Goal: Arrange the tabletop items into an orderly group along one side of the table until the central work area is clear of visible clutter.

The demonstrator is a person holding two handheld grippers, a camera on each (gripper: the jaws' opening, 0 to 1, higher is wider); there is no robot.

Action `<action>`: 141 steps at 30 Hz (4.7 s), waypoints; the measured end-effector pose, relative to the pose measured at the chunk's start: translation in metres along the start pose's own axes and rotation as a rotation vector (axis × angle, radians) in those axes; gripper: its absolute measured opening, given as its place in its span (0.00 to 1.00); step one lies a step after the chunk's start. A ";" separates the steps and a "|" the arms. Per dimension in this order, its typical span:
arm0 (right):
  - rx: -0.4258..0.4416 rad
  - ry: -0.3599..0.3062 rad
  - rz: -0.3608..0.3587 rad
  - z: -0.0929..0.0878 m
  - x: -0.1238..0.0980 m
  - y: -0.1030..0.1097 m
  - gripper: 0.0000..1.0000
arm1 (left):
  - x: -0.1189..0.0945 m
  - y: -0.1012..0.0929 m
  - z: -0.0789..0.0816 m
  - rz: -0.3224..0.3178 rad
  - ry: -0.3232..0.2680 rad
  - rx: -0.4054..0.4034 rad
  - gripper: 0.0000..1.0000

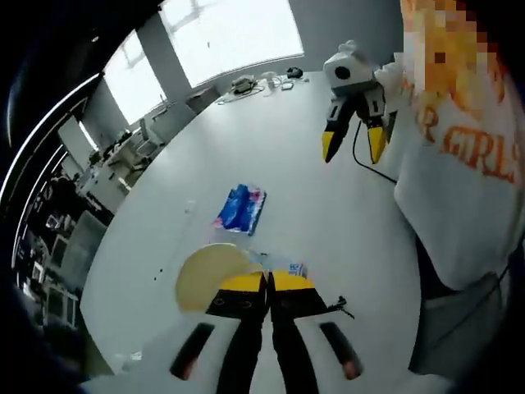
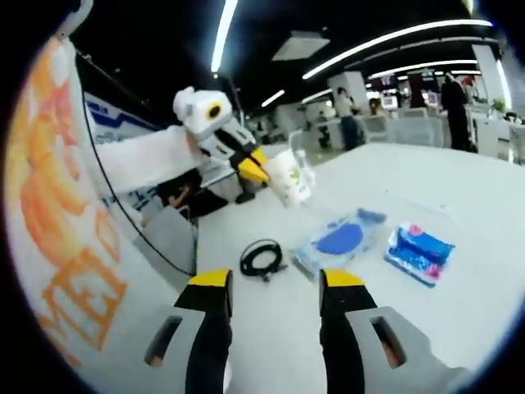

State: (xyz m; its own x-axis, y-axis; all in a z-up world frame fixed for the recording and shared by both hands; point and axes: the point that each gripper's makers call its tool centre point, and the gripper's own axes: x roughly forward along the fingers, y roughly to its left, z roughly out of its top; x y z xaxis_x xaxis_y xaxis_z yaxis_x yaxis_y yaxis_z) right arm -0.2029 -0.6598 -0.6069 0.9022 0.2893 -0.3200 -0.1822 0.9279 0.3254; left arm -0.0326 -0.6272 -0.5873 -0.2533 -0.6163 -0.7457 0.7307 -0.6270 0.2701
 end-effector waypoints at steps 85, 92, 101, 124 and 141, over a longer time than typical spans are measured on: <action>0.151 0.041 -0.126 -0.010 0.011 -0.042 0.43 | 0.015 0.088 -0.130 0.273 0.194 -0.358 0.55; 0.140 0.033 -0.110 -0.014 0.010 -0.025 0.42 | -0.006 0.058 -0.118 0.330 0.142 -0.460 0.56; 0.135 0.039 -0.094 -0.023 0.006 -0.009 0.42 | -0.020 0.021 -0.094 0.391 0.082 -0.578 0.61; 0.144 0.041 -0.098 -0.025 0.000 -0.011 0.42 | -0.017 -0.020 -0.086 0.399 0.014 -0.695 0.59; 0.165 0.031 -0.105 -0.014 0.002 -0.027 0.42 | -0.005 -0.078 -0.090 0.390 -0.085 -0.958 0.59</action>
State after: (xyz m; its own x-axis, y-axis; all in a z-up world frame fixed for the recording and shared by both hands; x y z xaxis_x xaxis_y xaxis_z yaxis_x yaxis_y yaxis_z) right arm -0.2016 -0.6808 -0.6287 0.8997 0.2026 -0.3866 -0.0189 0.9031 0.4291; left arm -0.0316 -0.5324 -0.6591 0.0922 -0.7501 -0.6549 0.9599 0.2418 -0.1419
